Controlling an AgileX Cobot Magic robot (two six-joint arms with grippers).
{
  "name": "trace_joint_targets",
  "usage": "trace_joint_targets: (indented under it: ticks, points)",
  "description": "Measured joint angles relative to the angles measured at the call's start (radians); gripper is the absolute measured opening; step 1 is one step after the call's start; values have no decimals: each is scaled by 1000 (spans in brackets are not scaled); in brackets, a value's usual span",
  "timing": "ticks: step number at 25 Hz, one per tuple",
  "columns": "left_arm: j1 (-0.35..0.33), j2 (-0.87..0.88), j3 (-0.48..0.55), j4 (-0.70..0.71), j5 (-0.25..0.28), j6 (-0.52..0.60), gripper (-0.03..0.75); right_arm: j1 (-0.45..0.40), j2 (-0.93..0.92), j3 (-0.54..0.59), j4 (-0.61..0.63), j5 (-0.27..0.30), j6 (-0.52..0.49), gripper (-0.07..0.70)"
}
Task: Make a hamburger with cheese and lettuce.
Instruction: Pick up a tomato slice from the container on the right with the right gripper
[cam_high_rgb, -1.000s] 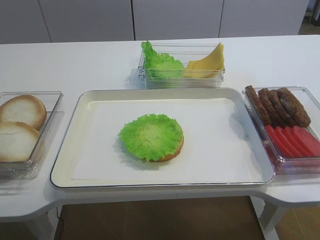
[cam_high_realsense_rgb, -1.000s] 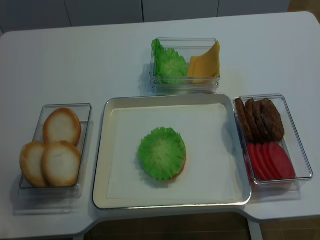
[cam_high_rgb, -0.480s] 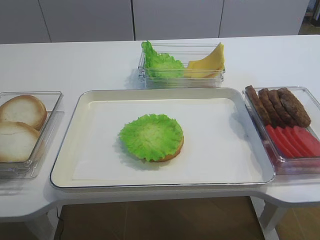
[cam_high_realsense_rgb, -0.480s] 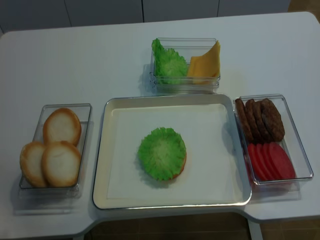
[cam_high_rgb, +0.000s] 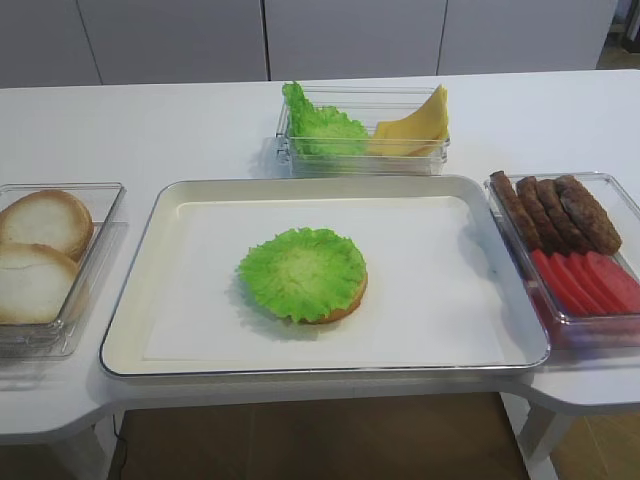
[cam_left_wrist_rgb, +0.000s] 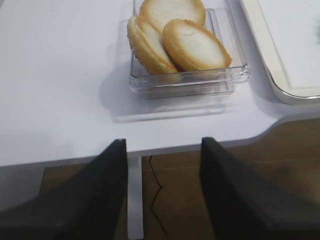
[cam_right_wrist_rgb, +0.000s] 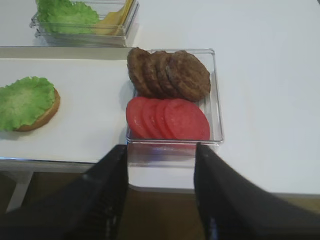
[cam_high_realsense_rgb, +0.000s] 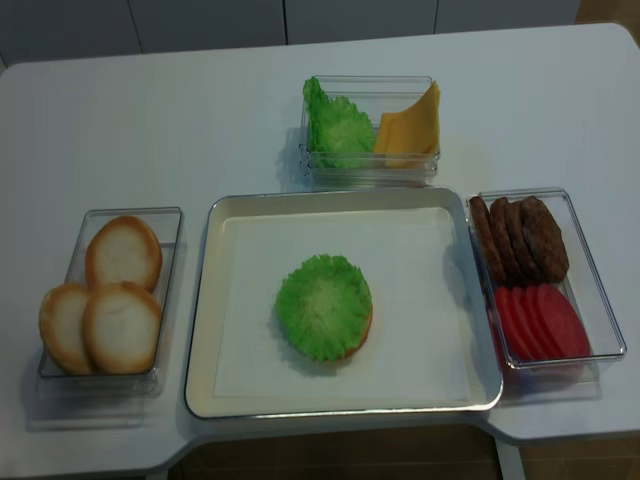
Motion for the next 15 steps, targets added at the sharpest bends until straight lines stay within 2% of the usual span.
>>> trace_joint_targets:
  ticks: [4, 10, 15]
  points:
    - [0, 0, 0, 0, 0, 0, 352, 0, 171, -69, 37, -26, 0, 343]
    - [0, 0, 0, 0, 0, 0, 352, 0, 335, -95, 55, -123, 0, 344]
    - [0, 0, 0, 0, 0, 0, 352, 0, 482, -138, 86, -111, -8, 343]
